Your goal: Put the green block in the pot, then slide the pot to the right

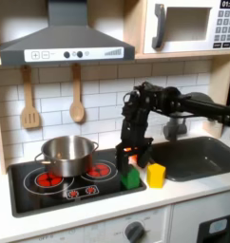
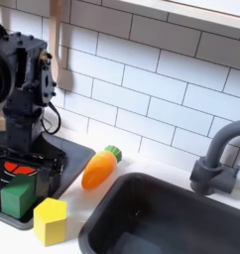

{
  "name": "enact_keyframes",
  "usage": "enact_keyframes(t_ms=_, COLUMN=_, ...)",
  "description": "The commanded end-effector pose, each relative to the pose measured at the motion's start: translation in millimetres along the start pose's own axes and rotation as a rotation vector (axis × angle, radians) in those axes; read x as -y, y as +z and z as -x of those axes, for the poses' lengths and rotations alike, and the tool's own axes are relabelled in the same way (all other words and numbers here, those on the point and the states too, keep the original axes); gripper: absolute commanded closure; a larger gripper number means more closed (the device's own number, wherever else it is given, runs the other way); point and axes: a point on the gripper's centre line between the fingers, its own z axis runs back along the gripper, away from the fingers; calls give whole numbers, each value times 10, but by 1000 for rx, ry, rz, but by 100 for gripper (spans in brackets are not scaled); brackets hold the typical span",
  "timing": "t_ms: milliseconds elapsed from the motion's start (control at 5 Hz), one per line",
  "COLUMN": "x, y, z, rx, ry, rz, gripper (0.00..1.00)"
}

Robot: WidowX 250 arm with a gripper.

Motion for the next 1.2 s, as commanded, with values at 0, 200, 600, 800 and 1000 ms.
enact_keyframes(t_ms=0, x=28, y=-148, z=-19, rx=-31, ry=-5, rz=2, gripper=0)
enact_keyframes(t_ms=200, x=21, y=-178, z=-51, rx=-29, ry=-1, rz=-2, gripper=0)
enact_keyframes(t_ms=600, x=33, y=-349, z=-40, rx=-76, ry=-26, rz=0, gripper=0)
enact_keyframes(t_ms=800, x=31, y=-366, z=-61, rx=-68, ry=-32, rz=7, gripper=0)
enact_keyframes(t_ms=1000, x=20, y=-375, z=-83, rx=-62, ry=-47, rz=6, gripper=0)
